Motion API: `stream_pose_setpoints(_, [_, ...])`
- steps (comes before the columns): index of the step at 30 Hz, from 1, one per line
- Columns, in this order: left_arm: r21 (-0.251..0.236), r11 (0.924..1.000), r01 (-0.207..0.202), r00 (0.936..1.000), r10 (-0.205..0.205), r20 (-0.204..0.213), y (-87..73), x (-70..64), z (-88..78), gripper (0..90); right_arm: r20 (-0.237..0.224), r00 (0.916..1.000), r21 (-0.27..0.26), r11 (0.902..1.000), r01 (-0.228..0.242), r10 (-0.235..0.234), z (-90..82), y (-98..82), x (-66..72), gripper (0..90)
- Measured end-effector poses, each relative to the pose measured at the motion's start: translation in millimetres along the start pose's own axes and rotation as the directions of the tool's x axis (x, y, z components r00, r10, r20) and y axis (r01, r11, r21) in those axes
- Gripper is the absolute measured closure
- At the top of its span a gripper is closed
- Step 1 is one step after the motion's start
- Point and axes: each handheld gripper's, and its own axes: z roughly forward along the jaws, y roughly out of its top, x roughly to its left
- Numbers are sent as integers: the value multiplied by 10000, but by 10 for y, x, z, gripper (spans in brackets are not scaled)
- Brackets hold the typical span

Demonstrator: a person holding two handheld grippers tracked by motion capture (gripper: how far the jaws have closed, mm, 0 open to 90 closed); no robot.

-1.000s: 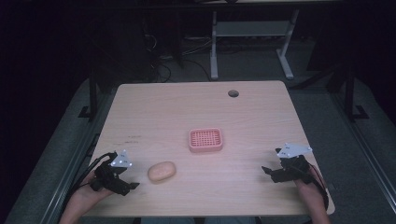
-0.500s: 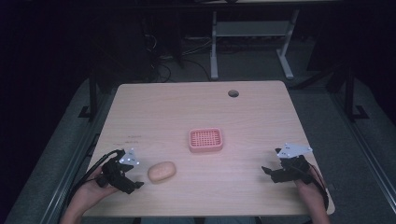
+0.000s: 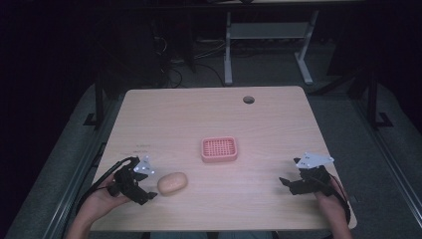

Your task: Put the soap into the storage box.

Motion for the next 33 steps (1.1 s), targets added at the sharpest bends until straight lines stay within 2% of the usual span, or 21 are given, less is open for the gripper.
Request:
stream_pose_setpoints(21, [-65,9989,-474,9988,474,121,244,-35,57,193,-6,10000,9,10000,27,-27,-2,1,0,139])
stream_pose_setpoints(33, [45,9979,-642,9977,641,234,323,-53,113,193,-20,10000,20,10000,58,-58,-1,5,2,139])
